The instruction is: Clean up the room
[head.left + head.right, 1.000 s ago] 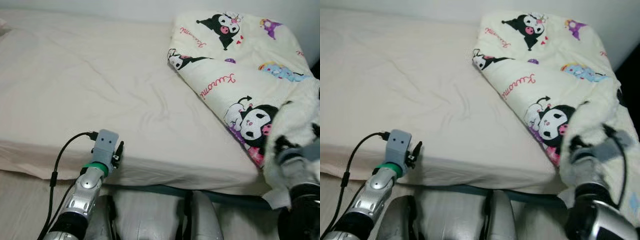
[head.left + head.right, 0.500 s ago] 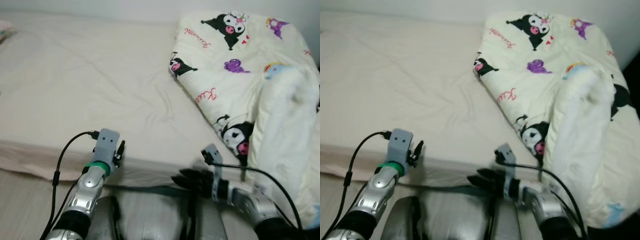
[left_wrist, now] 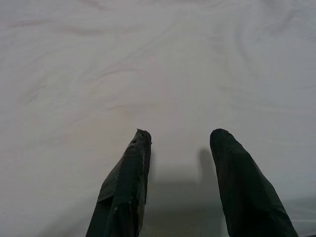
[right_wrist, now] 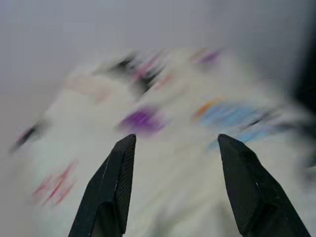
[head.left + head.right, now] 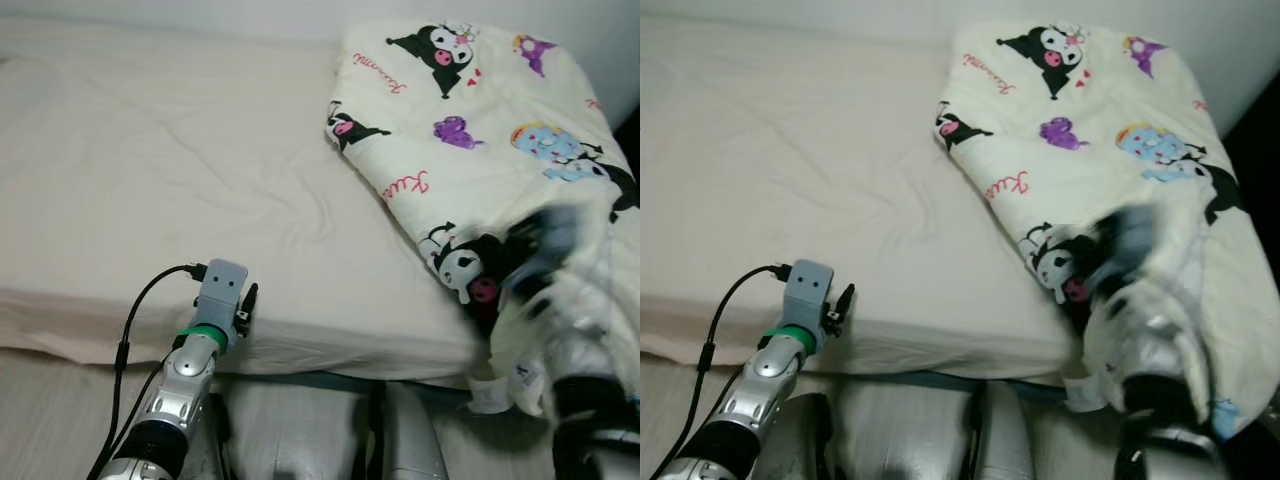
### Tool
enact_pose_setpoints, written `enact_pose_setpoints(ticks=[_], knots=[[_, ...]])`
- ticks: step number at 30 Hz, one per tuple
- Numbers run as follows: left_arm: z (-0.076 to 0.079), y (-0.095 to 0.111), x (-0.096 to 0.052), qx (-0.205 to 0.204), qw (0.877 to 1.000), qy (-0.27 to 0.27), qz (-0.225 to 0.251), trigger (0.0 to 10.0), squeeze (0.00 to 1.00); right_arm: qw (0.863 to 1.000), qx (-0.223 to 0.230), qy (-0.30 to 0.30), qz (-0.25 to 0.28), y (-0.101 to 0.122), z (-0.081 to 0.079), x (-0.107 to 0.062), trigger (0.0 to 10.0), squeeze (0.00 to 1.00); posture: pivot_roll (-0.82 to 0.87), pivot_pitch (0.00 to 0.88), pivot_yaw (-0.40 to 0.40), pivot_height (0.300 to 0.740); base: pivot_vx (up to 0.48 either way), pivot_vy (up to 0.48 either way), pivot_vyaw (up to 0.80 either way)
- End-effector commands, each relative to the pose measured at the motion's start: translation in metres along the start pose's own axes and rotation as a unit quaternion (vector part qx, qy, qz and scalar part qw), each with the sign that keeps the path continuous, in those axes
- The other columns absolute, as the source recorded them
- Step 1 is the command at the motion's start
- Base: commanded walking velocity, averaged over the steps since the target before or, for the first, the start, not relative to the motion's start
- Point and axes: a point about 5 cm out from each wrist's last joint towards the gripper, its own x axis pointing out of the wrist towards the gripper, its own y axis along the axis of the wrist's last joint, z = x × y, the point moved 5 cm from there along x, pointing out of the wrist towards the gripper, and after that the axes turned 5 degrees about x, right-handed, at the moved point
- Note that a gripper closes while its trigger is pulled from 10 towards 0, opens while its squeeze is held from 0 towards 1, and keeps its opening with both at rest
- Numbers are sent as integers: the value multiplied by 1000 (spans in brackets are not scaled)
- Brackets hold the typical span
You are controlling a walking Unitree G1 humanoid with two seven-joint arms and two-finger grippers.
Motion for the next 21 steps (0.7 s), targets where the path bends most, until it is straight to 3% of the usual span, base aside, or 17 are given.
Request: enact_pose_setpoints(ticks=[1, 2, 3, 4, 5, 6, 7, 11, 13, 14, 15, 21], knots=[[2, -7, -3, -2, 1000, -5, -10, 10000, 0, 997, 4, -62, -39, -26, 23, -15, 10000, 0, 11, 90, 32, 575, 0, 0, 0], [2, -7, -3, -2, 1000, -5, -10, 10000, 0, 997, 4, -62, -39, -26, 23, -15, 10000, 0, 11, 90, 32, 575, 0, 0, 0], [0, -8, -4, -1, 1000, -1, -11, 10000, 0, 992, -9, -121, -39, -25, 48, -23, 10000, 0, 34, 85, 34, 575, 0, 0, 0], [0, -8, -4, -1, 1000, -1, -11, 10000, 0, 992, -9, -121, -39, -25, 48, -23, 10000, 0, 34, 85, 34, 575, 0, 0, 0], [-2, -9, -4, 0, 1000, 2, -11, 10000, 0, 985, -14, -167, -40, -26, 69, -31, 10000, 0, 45, 82, 32, 575, 0, 0, 0], [-2, -9, -4, 0, 1000, 2, -11, 10000, 0, 985, -14, -167, -40, -26, 69, -31, 10000, 0, 45, 82, 32, 575, 0, 0, 0], [-4, -10, -5, 0, 1000, 5, -12, 10000, 0, 979, -26, -199, -36, -25, 85, -38, 10000, 0, 47, 76, 30, 575, 0, 0, 0], [-6, -9, -4, 0, 1000, 9, -12, 10000, 0, 973, -32, -227, -30, -24, 98, -44, 10000, 0, 38, 82, 27, 575, 0, 0, 0], [-4, -6, -2, -2, 1000, 8, -9, 10000, 0, 958, 49, -278, -58, -43, 113, -54, 10000, 0, 30, 83, 27, 575, 0, 0, 0], [-4, -6, -2, -2, 1000, 8, -9, 10000, 0, 958, 49, -278, -58, -43, 113, -54, 10000, 0, 30, 83, 27, 575, 0, 0, 0], [-1, -5, -2, -3, 1000, 5, -7, 10000, 0, 946, 98, -293, -93, -62, 113, -60, 10000, 0, 33, 89, 32, 575, 0, 0, 0], [0, -5, -3, -2, 1000, 2, -7, 10000, 0, 947, 101, -281, -113, -71, 106, -59, 10000, 0, 37, 88, 33, 575, 0, 0, 0]])
